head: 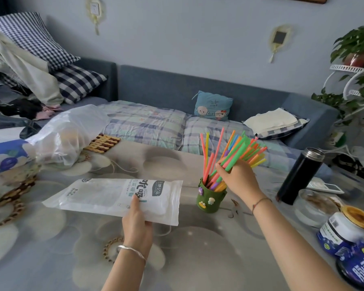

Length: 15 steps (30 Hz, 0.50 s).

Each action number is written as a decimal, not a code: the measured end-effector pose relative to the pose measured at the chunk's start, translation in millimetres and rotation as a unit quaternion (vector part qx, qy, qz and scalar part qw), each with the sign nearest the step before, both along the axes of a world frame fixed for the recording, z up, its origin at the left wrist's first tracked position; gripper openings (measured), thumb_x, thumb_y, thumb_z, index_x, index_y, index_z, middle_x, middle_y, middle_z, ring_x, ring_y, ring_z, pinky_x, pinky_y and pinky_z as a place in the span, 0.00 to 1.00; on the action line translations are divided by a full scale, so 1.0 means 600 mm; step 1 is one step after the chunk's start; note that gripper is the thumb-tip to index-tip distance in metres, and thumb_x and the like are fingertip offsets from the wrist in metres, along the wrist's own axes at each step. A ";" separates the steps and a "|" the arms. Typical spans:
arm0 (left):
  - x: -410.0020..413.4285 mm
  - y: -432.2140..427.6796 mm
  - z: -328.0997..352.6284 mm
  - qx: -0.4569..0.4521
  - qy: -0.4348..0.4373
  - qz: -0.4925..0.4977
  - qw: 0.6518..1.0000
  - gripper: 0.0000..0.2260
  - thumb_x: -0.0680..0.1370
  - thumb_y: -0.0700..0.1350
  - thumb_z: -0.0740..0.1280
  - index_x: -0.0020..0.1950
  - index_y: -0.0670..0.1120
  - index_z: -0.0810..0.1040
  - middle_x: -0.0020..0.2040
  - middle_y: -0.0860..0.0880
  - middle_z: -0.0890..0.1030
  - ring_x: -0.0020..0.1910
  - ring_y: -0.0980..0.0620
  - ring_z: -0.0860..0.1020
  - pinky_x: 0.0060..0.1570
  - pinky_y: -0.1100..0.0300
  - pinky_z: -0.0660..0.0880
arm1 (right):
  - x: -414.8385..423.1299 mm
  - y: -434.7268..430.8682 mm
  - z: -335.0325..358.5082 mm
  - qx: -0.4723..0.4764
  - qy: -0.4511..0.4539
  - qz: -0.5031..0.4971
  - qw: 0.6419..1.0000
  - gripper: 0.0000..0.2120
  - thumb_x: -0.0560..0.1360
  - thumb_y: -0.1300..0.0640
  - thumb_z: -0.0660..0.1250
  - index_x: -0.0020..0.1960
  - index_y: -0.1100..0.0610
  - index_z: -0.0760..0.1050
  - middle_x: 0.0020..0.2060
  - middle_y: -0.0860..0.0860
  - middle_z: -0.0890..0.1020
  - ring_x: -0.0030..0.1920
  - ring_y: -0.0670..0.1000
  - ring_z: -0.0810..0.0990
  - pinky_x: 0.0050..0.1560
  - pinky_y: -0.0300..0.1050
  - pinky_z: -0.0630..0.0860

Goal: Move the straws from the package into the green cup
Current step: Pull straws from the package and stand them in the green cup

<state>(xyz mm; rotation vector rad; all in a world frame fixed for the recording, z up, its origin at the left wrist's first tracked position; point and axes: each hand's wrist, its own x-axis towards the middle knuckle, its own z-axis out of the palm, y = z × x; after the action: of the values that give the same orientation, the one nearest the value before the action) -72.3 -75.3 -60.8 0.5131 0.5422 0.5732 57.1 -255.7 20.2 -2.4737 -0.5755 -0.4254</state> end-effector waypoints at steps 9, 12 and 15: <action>0.001 0.001 -0.001 0.005 0.010 -0.004 1.000 0.09 0.81 0.42 0.62 0.61 0.45 0.73 0.49 0.52 0.81 0.45 0.56 0.80 0.53 0.57 0.74 | 0.028 0.030 -0.001 0.027 0.131 -0.038 0.990 0.24 0.76 0.45 0.62 0.29 0.61 0.73 0.25 0.55 0.79 0.31 0.56 0.83 0.29 0.42 0.75; 0.002 0.002 -0.001 0.006 0.010 0.002 1.000 0.10 0.81 0.42 0.61 0.63 0.45 0.73 0.51 0.52 0.80 0.46 0.56 0.79 0.55 0.55 0.72 | 0.025 0.033 0.010 0.079 0.088 -0.055 0.991 0.25 0.77 0.44 0.60 0.25 0.56 0.64 0.22 0.54 0.72 0.33 0.61 0.82 0.27 0.40 0.69; 0.000 0.001 0.000 0.004 0.013 -0.003 1.000 0.10 0.81 0.41 0.61 0.62 0.46 0.72 0.48 0.54 0.80 0.43 0.57 0.81 0.52 0.57 0.74 | 0.028 0.035 0.009 0.083 0.081 -0.063 0.991 0.24 0.77 0.46 0.59 0.26 0.57 0.63 0.22 0.54 0.71 0.34 0.62 0.83 0.27 0.41 0.68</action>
<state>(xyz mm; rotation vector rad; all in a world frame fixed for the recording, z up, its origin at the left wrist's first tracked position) -72.2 -74.7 -60.7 0.5295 0.5629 0.5634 73.7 -234.7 25.8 -2.3640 -0.3070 -0.3044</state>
